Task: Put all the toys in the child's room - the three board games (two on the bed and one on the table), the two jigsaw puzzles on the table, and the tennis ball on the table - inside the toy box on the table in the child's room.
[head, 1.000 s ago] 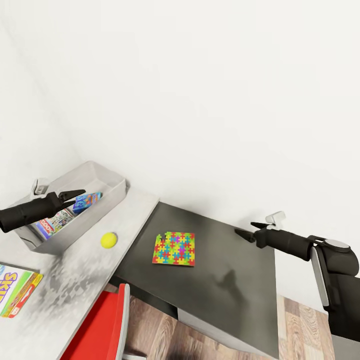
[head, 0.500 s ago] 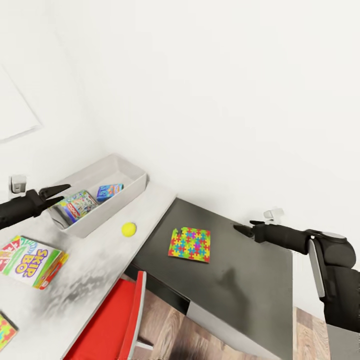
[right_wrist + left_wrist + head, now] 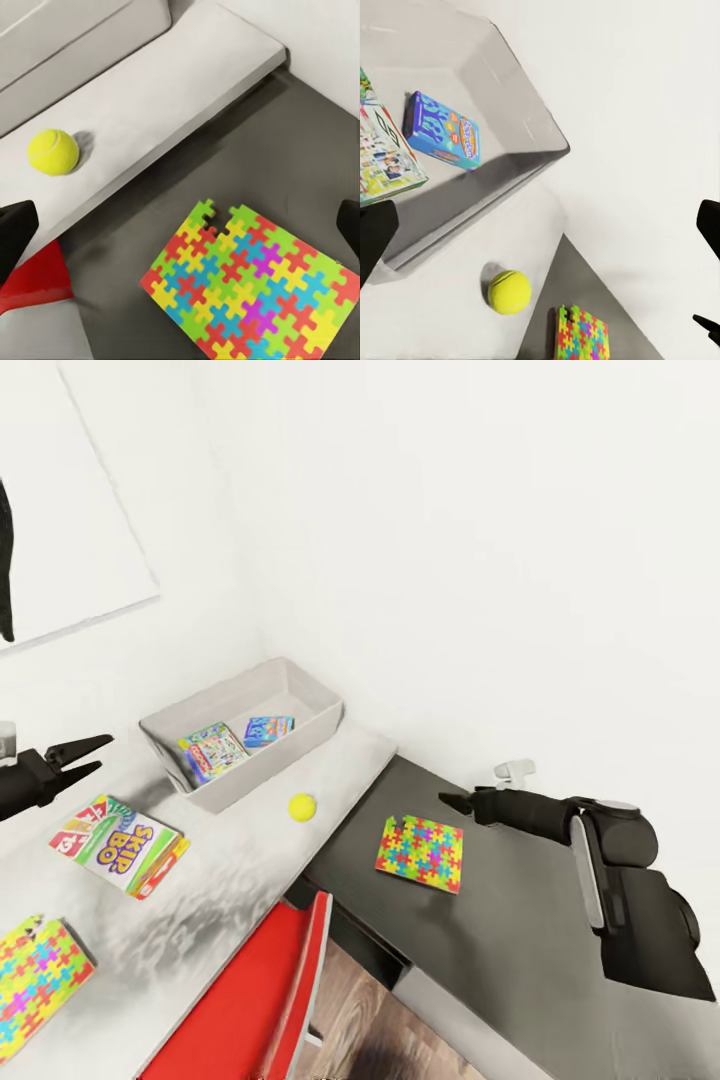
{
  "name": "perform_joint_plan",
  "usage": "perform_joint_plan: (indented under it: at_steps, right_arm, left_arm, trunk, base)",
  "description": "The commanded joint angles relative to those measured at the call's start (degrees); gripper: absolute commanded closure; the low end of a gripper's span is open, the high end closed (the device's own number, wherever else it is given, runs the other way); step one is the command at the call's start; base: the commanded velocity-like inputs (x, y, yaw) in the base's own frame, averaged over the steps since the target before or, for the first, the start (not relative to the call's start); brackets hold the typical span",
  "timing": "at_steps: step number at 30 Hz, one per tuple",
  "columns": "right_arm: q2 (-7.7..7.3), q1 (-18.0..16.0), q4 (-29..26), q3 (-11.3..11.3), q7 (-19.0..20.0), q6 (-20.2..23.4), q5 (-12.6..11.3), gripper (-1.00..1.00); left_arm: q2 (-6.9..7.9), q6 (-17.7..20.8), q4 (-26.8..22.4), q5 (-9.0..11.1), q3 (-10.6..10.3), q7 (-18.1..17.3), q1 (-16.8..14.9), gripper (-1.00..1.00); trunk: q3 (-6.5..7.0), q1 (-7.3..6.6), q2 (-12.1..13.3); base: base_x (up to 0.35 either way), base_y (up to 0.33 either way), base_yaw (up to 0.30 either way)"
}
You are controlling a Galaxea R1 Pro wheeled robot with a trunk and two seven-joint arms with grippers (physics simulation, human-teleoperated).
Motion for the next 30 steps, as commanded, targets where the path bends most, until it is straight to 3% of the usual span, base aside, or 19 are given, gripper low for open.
perform_joint_plan:
  at_steps: [1, 2, 4, 5, 7, 8, 10, 11, 14, 20, 25, 30]
  right_arm:
    - [1.08, -0.17, -0.06, 0.66, -2.0, 0.15, 0.54, -1.0]
    - [2.25, -0.24, -0.06, 1.84, -4.6, 0.0, 0.55, -1.0]
    - [3.12, -0.29, -0.06, 3.14, -7.02, -0.21, 0.53, -1.0]
    - [4.3, -0.52, -0.11, 5.9, -10.6, -0.62, 0.45, -1.0]
    - [4.54, -1.15, -0.12, 6.84, -11.35, -0.73, 0.42, -1.0]
    - [4.85, -1.54, -0.14, 8.74, -11.89, -0.79, 0.37, -1.0]
    - [5.11, -1.58, -0.1, 10.86, -12.14, -0.8, 0.42, -1.0]
    - [5.37, -1.6, 0.07, 13.2, -13.26, -0.88, 0.49, -1.0]
    - [5.54, -1.59, 0.18, 13.73, -13.8, -1.07, 0.48, -1.0]
    - [5.87, -1.53, 0.57, 14.2, -14.43, -7.62, 0.63, -1.0]
    - [5.92, -1.84, 1.03, 13.93, -15.09, -9.11, 0.57, -1.0]
    - [6.62, -2.85, 2.19, 14.01, -18.51, -9.67, 0.48, -1.0]
  left_arm:
    - [0.0, 0.24, -0.2, -0.57, 0.24, -0.61, 0.06, -1.0]
    - [0.0, 0.24, -0.46, -0.56, 0.36, -0.63, 0.21, -1.0]
    - [-0.01, 0.24, -0.63, -0.56, 0.44, -0.64, 0.41, -1.0]
    - [-0.12, 0.24, -1.03, -0.52, 0.5, -0.65, 1.38, -1.0]
    - [-0.13, 0.24, -1.53, -0.49, 0.58, -0.65, 2.95, -1.0]
    - [-0.13, 0.24, -2.16, -0.44, 2.69, -0.68, 6.41, -1.0]
    - [-0.13, 0.24, -2.29, 0.03, 4.82, -0.78, 8.11, -1.0]
    - [0.7, 0.24, -2.39, 2.87, 7.14, -0.83, 10.66, -1.0]
    - [1.34, 0.24, -2.41, 3.54, 7.54, -0.87, 11.23, -1.0]
    - [1.94, 0.24, -2.43, 4.18, 7.61, -0.86, 11.87, -1.0]
    - [1.99, 0.24, -2.4, 4.24, 7.25, -0.75, 12.03, -1.0]
    - [1.88, 0.24, -2.36, 4.4, 7.32, -0.55, 12.09, -1.0]
  trunk:
    - [-0.13, 0.02, -0.09]
    - [-0.19, 0.02, -0.09]
    - [-0.31, 0.02, -0.09]
    - [-0.38, 0.02, -0.09]
    - [-0.53, 0.02, -0.09]
    - [-0.6, 0.02, -0.09]
    - [-0.75, 0.02, -0.09]
    - [-0.82, 0.02, -0.09]
    - [-1.02, 0.02, -0.09]
    - [-1.43, 0.02, -0.09]
    - [-1.77, 0.02, -0.09]
    - [-2.1, 0.02, -0.09]
  base:
    - [0.0, 0.0, 0.257]
    - [0.0, 0.0, 0.24]
    - [0.0, 0.0, 0.225]
    - [0.0, 0.0, 0.188]
    - [0.0, 0.0, 0.183]
    - [0.0, 0.0, 0.181]
    - [0.0, 0.0, 0.189]
    - [0.0, 0.0, 0.209]
    - [0.0, 0.0, 0.211]
    - [0.0, 0.0, 0.215]
    - [0.0, 0.0, 0.217]
    - [0.0, 0.0, 0.217]
